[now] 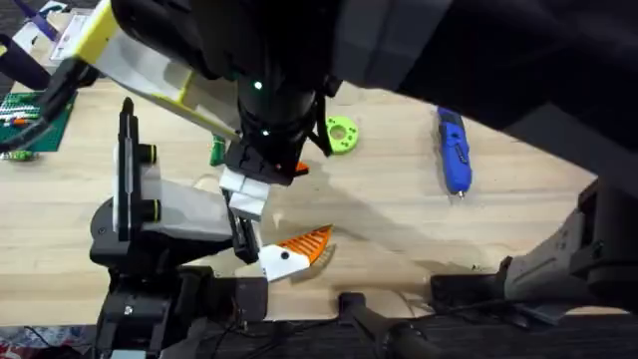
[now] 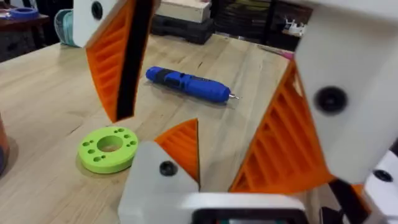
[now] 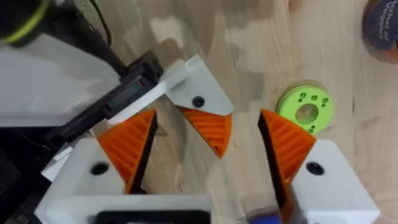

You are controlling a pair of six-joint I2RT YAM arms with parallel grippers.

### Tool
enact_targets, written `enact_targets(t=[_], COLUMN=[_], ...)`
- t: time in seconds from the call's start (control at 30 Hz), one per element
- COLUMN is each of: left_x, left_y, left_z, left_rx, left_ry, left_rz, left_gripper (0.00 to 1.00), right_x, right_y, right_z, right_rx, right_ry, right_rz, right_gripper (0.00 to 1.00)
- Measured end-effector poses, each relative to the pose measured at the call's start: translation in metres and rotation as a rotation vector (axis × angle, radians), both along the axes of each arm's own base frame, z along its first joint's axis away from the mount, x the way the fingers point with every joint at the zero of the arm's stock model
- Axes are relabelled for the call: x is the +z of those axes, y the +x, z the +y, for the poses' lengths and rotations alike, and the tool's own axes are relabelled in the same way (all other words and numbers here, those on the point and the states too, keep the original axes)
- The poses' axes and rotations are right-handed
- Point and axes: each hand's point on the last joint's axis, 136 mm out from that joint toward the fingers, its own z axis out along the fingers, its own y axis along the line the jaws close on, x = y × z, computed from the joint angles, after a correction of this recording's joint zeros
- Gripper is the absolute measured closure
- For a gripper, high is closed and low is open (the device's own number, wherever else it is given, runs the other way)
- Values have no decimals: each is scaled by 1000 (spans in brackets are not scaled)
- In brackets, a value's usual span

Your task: Pick up the gripper from the table and insert it into the empty holder that is missing its gripper. Then pick up a screw, insert it into the mounting hole, and use the screwdriver to tighten it. Finally, clean up the table by picking up the vegetable and placing it into the bucket.

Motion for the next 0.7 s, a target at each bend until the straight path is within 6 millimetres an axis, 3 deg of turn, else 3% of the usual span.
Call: enact_targets(t=[0.43,0.6,0.7], left_x=[0,0,0], left_y=[1,1,1], left_z=[0,0,0], left_rx=[5,5,5], left_ry=[1,1,1], left_rz=[-4,-4,-4], left_gripper=[14,14,15], right_x=[5,21,33], right_y=[3,11,12], right_z=[4,7,-8], right_rx=[5,-14,-39], right_ry=[26,97,105], right_rz=[-25,-53,-44], right_gripper=[4,4,4])
